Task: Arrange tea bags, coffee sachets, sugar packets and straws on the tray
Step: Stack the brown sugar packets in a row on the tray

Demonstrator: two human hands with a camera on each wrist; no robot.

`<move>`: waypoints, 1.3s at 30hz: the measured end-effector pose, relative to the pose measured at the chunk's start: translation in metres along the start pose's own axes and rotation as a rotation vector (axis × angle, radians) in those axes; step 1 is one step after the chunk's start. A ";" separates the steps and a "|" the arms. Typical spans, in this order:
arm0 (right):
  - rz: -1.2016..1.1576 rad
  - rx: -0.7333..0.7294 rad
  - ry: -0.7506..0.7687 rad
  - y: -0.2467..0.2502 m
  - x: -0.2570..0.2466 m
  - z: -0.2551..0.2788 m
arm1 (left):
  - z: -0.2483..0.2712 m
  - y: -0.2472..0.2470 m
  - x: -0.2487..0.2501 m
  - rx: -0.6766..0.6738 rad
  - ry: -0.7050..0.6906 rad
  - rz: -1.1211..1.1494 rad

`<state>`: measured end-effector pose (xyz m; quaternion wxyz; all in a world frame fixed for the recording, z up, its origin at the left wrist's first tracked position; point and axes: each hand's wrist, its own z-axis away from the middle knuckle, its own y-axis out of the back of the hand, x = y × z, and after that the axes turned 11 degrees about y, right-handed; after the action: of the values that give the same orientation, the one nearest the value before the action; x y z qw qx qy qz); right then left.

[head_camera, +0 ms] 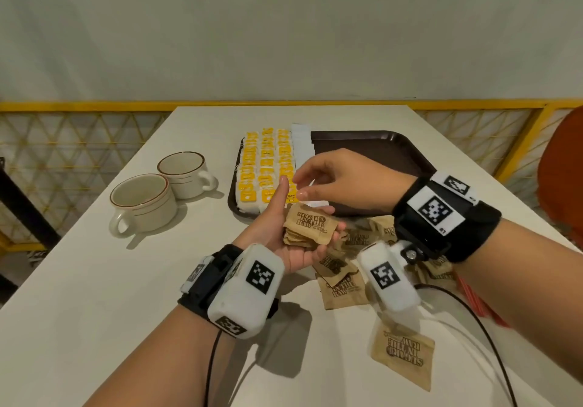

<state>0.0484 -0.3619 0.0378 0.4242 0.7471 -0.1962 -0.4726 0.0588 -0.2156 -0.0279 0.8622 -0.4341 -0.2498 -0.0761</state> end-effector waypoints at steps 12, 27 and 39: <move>0.121 -0.162 0.004 -0.038 -0.003 0.016 | -0.007 0.001 0.003 0.221 -0.060 0.021; 0.113 -0.116 -0.010 -0.030 -0.003 0.004 | -0.001 0.007 -0.005 0.028 -0.321 0.120; -0.201 0.055 0.085 0.008 -0.007 0.033 | 0.000 0.007 -0.003 -0.159 -0.361 -0.340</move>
<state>0.0172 -0.3760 0.0416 0.3621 0.7938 -0.1150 -0.4749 0.0583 -0.2113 -0.0343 0.7418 -0.4587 -0.4620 -0.1606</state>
